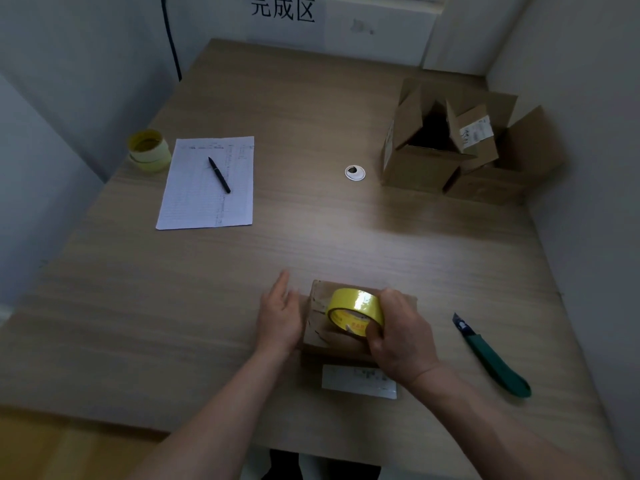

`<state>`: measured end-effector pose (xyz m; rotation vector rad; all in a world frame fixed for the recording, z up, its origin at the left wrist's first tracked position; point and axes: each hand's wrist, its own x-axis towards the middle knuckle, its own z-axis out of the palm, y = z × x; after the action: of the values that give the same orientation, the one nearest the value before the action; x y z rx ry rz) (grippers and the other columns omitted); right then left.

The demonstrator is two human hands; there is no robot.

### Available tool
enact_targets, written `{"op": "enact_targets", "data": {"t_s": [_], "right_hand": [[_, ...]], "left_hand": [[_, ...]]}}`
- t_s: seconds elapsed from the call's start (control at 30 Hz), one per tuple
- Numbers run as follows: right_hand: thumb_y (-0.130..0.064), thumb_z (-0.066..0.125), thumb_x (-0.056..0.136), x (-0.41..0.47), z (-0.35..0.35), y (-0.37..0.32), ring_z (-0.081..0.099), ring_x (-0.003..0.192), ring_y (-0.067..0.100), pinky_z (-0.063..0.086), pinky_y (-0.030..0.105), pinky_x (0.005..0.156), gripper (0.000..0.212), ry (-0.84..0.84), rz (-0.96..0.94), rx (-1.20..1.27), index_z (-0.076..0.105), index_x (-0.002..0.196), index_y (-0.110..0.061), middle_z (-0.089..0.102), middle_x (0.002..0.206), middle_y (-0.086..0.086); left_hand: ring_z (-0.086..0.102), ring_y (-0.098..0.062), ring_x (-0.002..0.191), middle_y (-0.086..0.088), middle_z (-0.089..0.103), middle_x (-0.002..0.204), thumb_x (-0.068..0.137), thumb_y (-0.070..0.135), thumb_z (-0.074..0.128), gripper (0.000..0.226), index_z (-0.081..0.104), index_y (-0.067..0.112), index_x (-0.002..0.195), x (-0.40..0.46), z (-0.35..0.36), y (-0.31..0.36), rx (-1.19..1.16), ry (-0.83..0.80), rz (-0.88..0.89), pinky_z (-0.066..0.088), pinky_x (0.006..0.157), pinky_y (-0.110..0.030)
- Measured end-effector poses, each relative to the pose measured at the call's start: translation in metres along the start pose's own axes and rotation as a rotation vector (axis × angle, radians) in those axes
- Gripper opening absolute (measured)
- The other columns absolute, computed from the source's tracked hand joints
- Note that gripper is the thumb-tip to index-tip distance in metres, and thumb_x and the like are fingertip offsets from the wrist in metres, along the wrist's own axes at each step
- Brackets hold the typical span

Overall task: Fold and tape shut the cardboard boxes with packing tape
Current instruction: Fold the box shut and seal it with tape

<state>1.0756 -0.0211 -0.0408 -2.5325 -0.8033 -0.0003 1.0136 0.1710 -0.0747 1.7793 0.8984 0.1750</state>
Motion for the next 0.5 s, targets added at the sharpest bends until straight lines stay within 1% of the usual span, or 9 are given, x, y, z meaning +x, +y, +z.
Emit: {"op": "enact_targets", "data": {"t_s": [0.03, 0.1, 0.2, 0.27, 0.33, 0.4, 0.43, 0.47, 0.5], "right_hand": [[-0.012, 0.072, 0.072, 0.000, 0.001, 0.001, 0.044, 0.069, 0.021, 0.032, 0.030, 0.056, 0.039, -0.010, 0.017, 0.000, 0.043, 0.098, -0.021, 0.056, 0.089, 0.003], [-0.016, 0.069, 0.076, 0.000, 0.002, 0.001, 0.044, 0.071, 0.019, 0.033, 0.030, 0.060, 0.032, -0.044, 0.055, 0.003, 0.048, 0.101, -0.020, 0.057, 0.091, 0.000], [-0.024, 0.069, 0.080, 0.008, -0.005, 0.000, 0.048, 0.073, 0.019, 0.034, 0.031, 0.062, 0.024, -0.133, 0.208, 0.070, 0.053, 0.098, -0.026, 0.057, 0.085, -0.007], [-0.016, 0.076, 0.075, 0.016, -0.015, 0.001, 0.054, 0.070, 0.019, 0.039, 0.030, 0.059, 0.022, -0.221, 0.368, 0.377, 0.058, 0.085, -0.024, 0.059, 0.075, -0.005], [-0.006, 0.079, 0.069, 0.024, -0.031, 0.003, 0.058, 0.067, 0.022, 0.046, 0.028, 0.058, 0.020, -0.274, 0.467, 0.869, 0.062, 0.076, -0.013, 0.061, 0.070, 0.007], [-0.015, 0.071, 0.071, 0.028, -0.051, 0.009, 0.059, 0.061, 0.026, 0.049, 0.030, 0.057, 0.013, -0.337, 0.497, 1.146, 0.060, 0.071, -0.007, 0.057, 0.063, 0.016], [-0.022, 0.066, 0.074, 0.030, -0.061, 0.016, 0.056, 0.055, 0.025, 0.046, 0.031, 0.055, 0.019, -0.348, 0.482, 1.128, 0.058, 0.067, -0.006, 0.054, 0.059, 0.016], [-0.028, 0.062, 0.077, 0.032, -0.071, 0.025, 0.053, 0.051, 0.023, 0.042, 0.031, 0.053, 0.026, -0.343, 0.423, 0.989, 0.057, 0.065, -0.006, 0.053, 0.056, 0.014], [-0.033, 0.059, 0.079, 0.033, -0.080, 0.036, 0.052, 0.050, 0.020, 0.040, 0.032, 0.052, 0.029, -0.327, 0.325, 0.741, 0.057, 0.064, -0.008, 0.054, 0.055, 0.008]], "left_hand": [[0.042, -0.005, 0.129, -0.003, 0.047, 0.146, 0.101, 0.023, 0.048, 0.042, 0.047, 0.020, 0.143, -0.002, 0.007, 0.005, -0.065, -0.057, 0.049, 0.030, 0.111, -0.022], [0.038, -0.012, 0.138, -0.003, 0.047, 0.146, 0.103, 0.019, 0.044, 0.036, 0.052, 0.016, 0.138, -0.006, 0.021, 0.010, -0.107, -0.186, 0.111, 0.027, 0.118, -0.032], [0.039, -0.022, 0.139, -0.008, 0.050, 0.143, 0.103, 0.014, 0.041, 0.034, 0.055, 0.010, 0.135, -0.004, 0.033, 0.004, -0.156, -0.216, 0.137, 0.028, 0.118, -0.043], [0.041, -0.021, 0.137, -0.008, 0.052, 0.141, 0.103, 0.013, 0.040, 0.034, 0.055, 0.010, 0.134, -0.003, 0.032, -0.001, -0.149, -0.197, 0.157, 0.029, 0.117, -0.044], [0.044, -0.019, 0.135, -0.005, 0.053, 0.139, 0.103, 0.013, 0.040, 0.033, 0.056, 0.012, 0.132, -0.003, 0.032, -0.001, -0.128, -0.171, 0.193, 0.030, 0.117, -0.041], [0.046, -0.015, 0.133, 0.001, 0.054, 0.136, 0.103, 0.014, 0.040, 0.033, 0.056, 0.016, 0.132, -0.003, 0.033, -0.002, -0.111, -0.162, 0.216, 0.031, 0.116, -0.032], [0.046, -0.013, 0.132, 0.004, 0.053, 0.134, 0.103, 0.014, 0.040, 0.032, 0.054, 0.020, 0.132, -0.004, 0.033, -0.003, -0.102, -0.160, 0.228, 0.031, 0.114, -0.024], [0.047, -0.010, 0.130, 0.006, 0.053, 0.133, 0.103, 0.014, 0.040, 0.032, 0.053, 0.022, 0.131, -0.004, 0.032, -0.003, -0.092, -0.155, 0.239, 0.031, 0.110, -0.015], [0.046, -0.008, 0.129, 0.008, 0.052, 0.133, 0.103, 0.015, 0.040, 0.032, 0.052, 0.024, 0.131, -0.004, 0.032, -0.003, -0.079, -0.148, 0.244, 0.030, 0.106, -0.008]]}}
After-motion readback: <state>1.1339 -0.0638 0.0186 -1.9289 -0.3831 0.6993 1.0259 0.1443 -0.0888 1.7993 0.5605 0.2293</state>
